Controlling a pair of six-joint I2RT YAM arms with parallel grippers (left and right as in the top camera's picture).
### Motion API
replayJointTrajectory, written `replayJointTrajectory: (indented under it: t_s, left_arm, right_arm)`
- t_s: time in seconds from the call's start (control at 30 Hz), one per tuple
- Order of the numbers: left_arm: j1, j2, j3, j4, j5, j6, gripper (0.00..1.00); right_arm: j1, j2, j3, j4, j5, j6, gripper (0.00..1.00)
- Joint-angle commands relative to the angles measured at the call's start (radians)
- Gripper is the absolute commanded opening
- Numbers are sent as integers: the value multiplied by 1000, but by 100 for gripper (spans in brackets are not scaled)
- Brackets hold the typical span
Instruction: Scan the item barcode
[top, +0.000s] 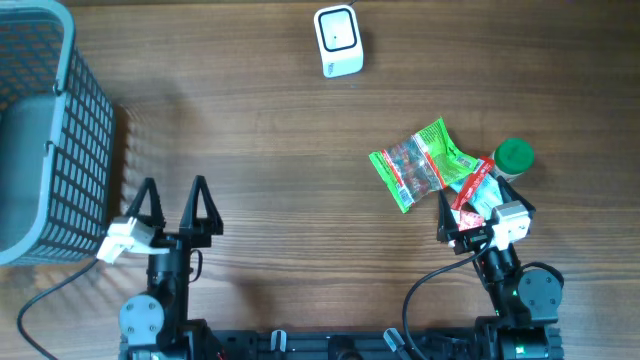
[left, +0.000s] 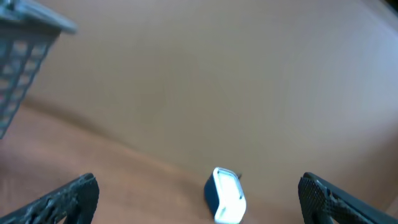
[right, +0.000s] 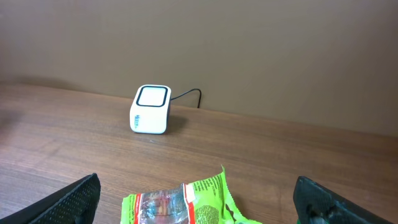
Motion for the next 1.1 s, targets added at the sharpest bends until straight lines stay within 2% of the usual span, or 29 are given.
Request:
replayJointTrajectory:
  t_s: [0.0,0.1,0.2,0.57,1.07]
  left_arm:
    - [-3,-9,-30,-74,12,8,100]
    - [-3,-9,-30,-168,6,18,100]
    - [-3,-9,-30,-282,0,106,100]
    - [-4,-9,-30,-281,18,562,100]
    - [-4,-8,-29,-279,19,584,100]
  right_arm:
    - [-5,-9,-1,3,-16,-14,100]
    - [-5,-9,-1,3,-16,-13,100]
    - [-5,-9,-1,3,-16,-14,100]
    - [-5,-9,-1,3,-16,-13,100]
    - [-5,-6,-1,3,-16,-13,100]
